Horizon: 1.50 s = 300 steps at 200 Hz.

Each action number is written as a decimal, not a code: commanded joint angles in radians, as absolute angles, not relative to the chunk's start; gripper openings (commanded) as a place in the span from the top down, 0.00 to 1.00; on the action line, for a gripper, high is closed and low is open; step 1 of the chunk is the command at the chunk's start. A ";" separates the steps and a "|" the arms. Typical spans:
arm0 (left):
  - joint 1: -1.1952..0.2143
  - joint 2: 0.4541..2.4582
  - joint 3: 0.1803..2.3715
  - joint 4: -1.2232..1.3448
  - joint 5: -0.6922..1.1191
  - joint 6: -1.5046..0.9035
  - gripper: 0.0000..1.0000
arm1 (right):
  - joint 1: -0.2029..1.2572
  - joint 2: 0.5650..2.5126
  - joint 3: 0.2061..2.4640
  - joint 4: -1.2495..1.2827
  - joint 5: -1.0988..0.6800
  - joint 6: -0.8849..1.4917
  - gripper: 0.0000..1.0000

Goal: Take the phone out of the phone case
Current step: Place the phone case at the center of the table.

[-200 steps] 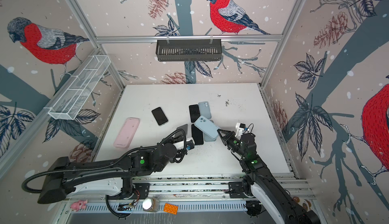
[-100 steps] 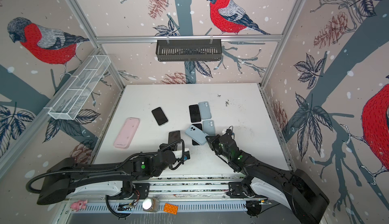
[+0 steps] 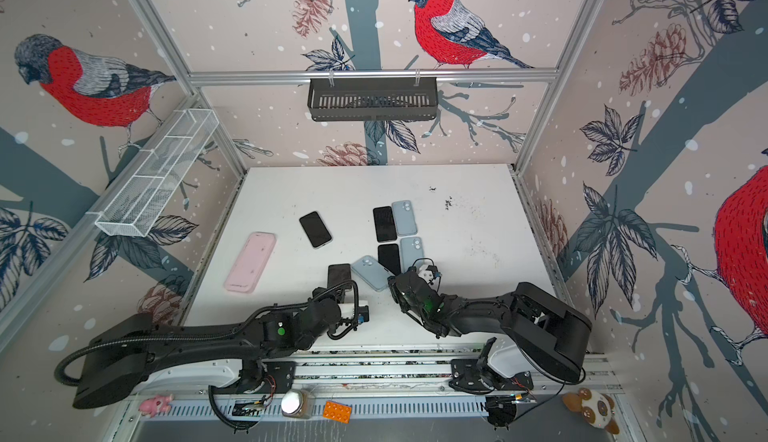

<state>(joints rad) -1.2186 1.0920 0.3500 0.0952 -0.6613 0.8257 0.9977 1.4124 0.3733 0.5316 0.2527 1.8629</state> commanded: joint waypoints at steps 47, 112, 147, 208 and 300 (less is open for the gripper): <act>-1.208 1.110 0.322 0.165 -0.619 0.838 0.95 | 1.103 1.440 0.407 0.542 0.410 1.975 0.89; -1.206 1.132 0.305 0.189 -0.600 0.831 0.82 | 1.179 1.576 0.416 0.660 0.439 2.053 0.78; -1.207 1.132 0.301 0.194 -0.596 0.832 0.64 | 1.198 1.596 0.417 0.704 0.441 2.045 0.52; -1.198 1.133 0.294 0.197 -0.590 0.830 0.38 | 1.200 1.612 0.394 0.814 0.367 1.959 0.18; -1.169 0.786 0.405 0.101 -0.612 0.611 0.04 | 1.148 1.359 0.333 0.571 0.194 1.629 0.01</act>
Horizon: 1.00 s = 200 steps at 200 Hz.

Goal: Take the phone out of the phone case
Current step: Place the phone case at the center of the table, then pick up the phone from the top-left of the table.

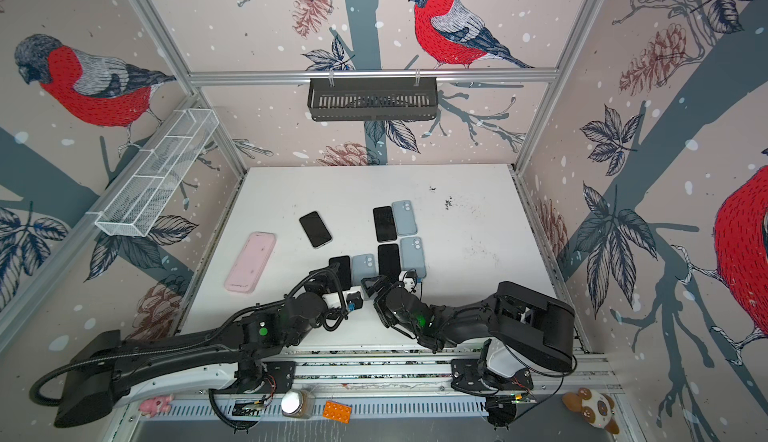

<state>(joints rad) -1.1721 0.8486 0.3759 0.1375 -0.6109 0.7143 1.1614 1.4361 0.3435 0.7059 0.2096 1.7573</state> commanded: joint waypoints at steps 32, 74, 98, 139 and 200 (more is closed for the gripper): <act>-1.151 0.735 0.494 0.021 -0.680 0.402 0.03 | 1.107 1.208 0.313 0.430 0.182 1.462 0.02; -0.891 0.908 0.814 -0.342 -0.513 -0.096 0.02 | 1.090 1.183 0.494 0.101 0.187 1.075 0.17; -0.781 1.055 0.925 -0.482 -0.427 -0.307 0.02 | 1.094 1.248 0.564 0.023 0.162 0.939 0.44; -0.657 1.155 0.949 -0.497 -0.375 -0.488 0.02 | 1.157 1.446 0.665 0.024 0.135 0.850 0.75; -0.514 1.213 0.868 -0.414 -0.309 -0.524 0.02 | 1.175 1.654 0.752 0.048 0.146 0.859 0.77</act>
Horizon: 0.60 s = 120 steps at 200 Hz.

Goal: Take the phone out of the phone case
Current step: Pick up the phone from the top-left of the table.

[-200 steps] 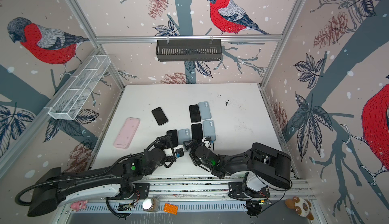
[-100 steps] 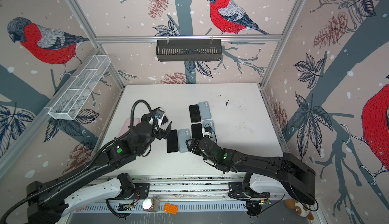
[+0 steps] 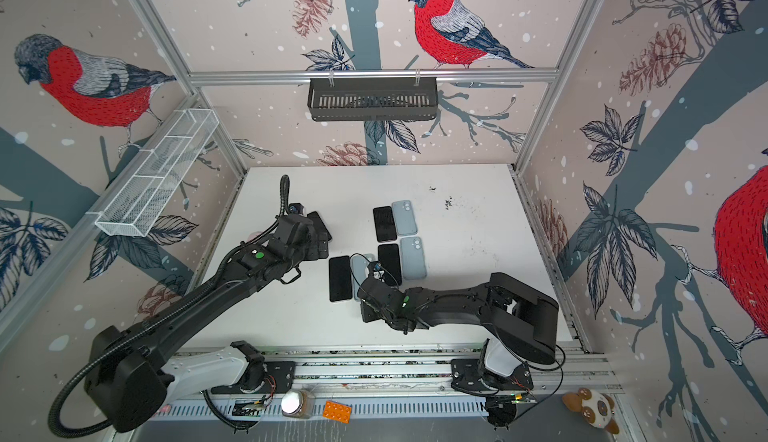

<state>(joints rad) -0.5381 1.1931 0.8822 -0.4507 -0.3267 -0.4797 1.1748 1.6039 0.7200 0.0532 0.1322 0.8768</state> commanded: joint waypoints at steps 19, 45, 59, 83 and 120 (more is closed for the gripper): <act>-0.499 1.235 0.865 -0.390 -0.310 -0.518 0.02 | 1.164 1.688 0.771 0.044 0.171 0.870 0.77; -0.479 1.263 0.866 -0.367 -0.302 -0.523 0.02 | 1.147 1.699 0.770 0.058 0.177 0.882 0.77; -0.468 1.283 0.865 -0.351 -0.296 -0.527 0.02 | 1.137 1.697 0.762 0.073 0.169 0.881 0.77; -0.456 1.320 0.873 -0.338 -0.293 -0.539 0.02 | 1.149 1.668 0.744 0.080 0.159 0.877 0.74; -0.422 1.415 0.903 -0.315 -0.274 -0.586 0.02 | 1.197 1.526 0.682 0.069 0.169 0.880 0.55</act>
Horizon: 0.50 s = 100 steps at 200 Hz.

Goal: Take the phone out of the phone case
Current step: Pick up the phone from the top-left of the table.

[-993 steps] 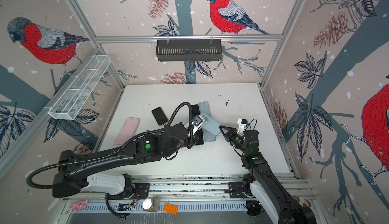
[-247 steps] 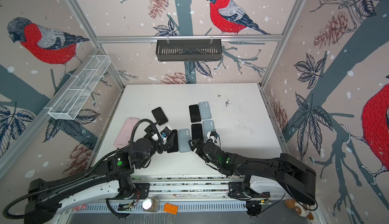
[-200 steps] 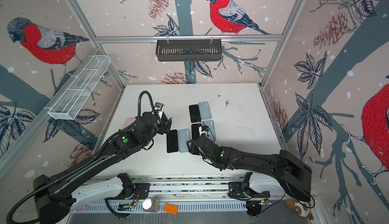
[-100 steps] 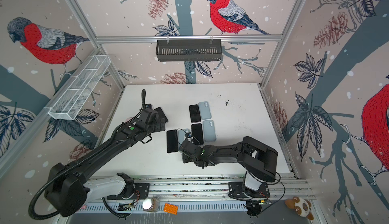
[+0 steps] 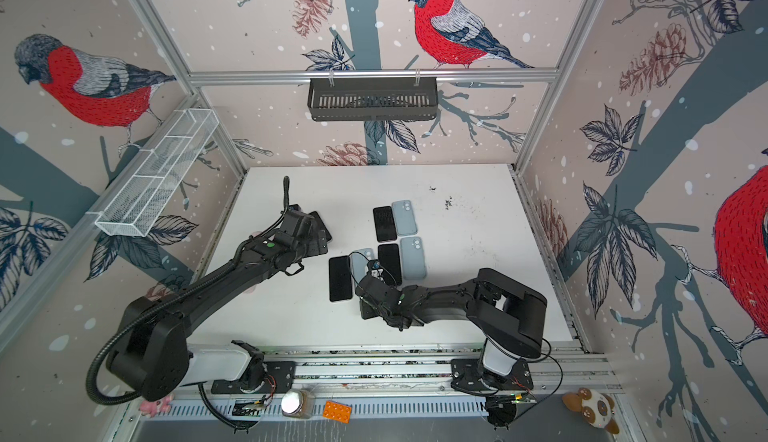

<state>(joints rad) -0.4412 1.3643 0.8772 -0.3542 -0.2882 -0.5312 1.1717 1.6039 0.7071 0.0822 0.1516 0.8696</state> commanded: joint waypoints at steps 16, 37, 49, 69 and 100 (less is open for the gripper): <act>-0.408 1.478 0.941 -0.319 -0.260 -0.601 0.02 | 1.220 1.438 0.661 0.045 0.185 0.848 0.40; -0.394 1.568 0.992 -0.321 -0.235 -0.614 0.02 | 1.236 1.312 0.634 0.012 0.221 0.779 0.17; -0.390 1.620 1.040 -0.328 -0.220 -0.618 0.02 | 1.236 1.235 0.609 0.008 0.236 0.741 0.08; -0.370 1.700 1.089 -0.339 -0.201 -0.634 0.02 | 1.228 1.129 0.576 -0.004 0.245 0.681 0.02; -0.331 1.795 1.150 -0.372 -0.186 -0.676 0.02 | 1.178 1.013 0.552 -0.035 0.233 0.624 0.01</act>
